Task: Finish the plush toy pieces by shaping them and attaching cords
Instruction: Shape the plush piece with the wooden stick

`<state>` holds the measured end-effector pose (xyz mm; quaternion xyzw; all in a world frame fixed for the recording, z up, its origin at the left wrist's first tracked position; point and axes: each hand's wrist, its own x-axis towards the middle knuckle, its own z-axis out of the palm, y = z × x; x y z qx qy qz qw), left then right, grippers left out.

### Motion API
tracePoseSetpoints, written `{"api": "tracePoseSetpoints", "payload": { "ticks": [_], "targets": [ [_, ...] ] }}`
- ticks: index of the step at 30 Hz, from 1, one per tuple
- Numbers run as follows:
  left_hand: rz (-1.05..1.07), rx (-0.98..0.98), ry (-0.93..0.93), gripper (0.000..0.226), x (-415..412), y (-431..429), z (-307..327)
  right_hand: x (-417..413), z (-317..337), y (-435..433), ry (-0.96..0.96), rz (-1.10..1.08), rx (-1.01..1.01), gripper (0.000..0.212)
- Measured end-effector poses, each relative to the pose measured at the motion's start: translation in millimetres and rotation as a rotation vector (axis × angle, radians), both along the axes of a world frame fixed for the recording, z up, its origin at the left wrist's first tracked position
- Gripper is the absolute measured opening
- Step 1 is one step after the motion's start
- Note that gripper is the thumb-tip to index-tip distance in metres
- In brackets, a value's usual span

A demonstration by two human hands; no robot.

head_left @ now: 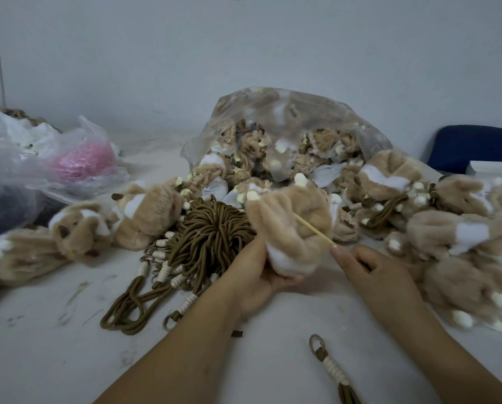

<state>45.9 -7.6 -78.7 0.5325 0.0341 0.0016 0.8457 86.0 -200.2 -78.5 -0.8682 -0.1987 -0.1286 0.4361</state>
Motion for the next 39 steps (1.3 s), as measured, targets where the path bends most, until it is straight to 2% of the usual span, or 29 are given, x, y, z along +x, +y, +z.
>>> {"api": "tracePoseSetpoints", "payload": {
  "ticks": [2,5,7,9,11,13,16,20,22,25,28,31,33,36,39],
  "targets": [
    [0.042,-0.021,-0.097,0.035,3.7,2.8,2.6,2.0,-0.4,-1.8,0.007,-0.004,-0.028,0.067],
    [0.266,0.010,-0.232,0.037,6.5,9.2,7.9,4.8,-1.0,-5.2,0.039,-0.022,-0.089,0.066],
    [0.554,0.286,-0.309,0.023,5.9,13.3,10.7,5.7,-1.3,-6.7,0.069,-0.033,-0.100,0.066],
    [0.715,0.642,-0.443,0.018,2.8,15.6,10.3,5.7,-2.0,-7.3,0.081,-0.044,-0.128,0.067],
    [0.700,0.811,-0.562,0.021,1.6,12.5,8.1,5.2,-3.0,-6.9,0.088,-0.060,-0.156,0.066],
    [0.654,0.847,-0.621,0.023,2.6,8.1,7.5,5.6,-4.1,-6.4,0.100,-0.073,-0.140,0.063],
    [0.616,0.809,-0.654,0.018,4.3,6.8,4.8,6.6,-5.0,-6.3,0.107,-0.067,-0.076,0.062],
    [0.484,0.551,-0.429,0.032,4.5,5.5,0.6,6.5,-6.1,-4.6,0.085,-0.022,-0.017,0.065],
    [0.463,0.514,-0.349,0.034,4.7,5.2,-0.7,6.6,-7.0,-3.2,0.072,-0.012,-0.009,0.064],
    [0.442,0.477,-0.249,0.051,7.2,5.9,-1.8,7.3,-9.0,-2.9,0.050,0.005,0.000,0.055],
    [0.389,0.424,-0.159,0.051,4.8,4.5,-0.6,8.1,-9.9,-2.4,0.047,0.013,0.002,0.052],
    [0.241,0.221,-0.164,0.067,5.4,1.4,1.0,9.5,-10.9,-2.1,0.056,0.011,0.007,0.053],
    [0.174,0.157,-0.193,0.074,6.8,0.9,1.4,9.4,-10.5,-1.6,0.067,0.006,0.010,0.053],
    [0.194,0.096,-0.248,0.053,8.0,0.3,1.0,9.6,-10.3,-2.4,0.060,-0.005,-0.013,0.051],
    [0.334,0.027,-0.267,0.051,8.4,4.5,4.3,8.0,-7.5,-4.4,0.072,-0.022,0.004,0.061]
  ]
}}
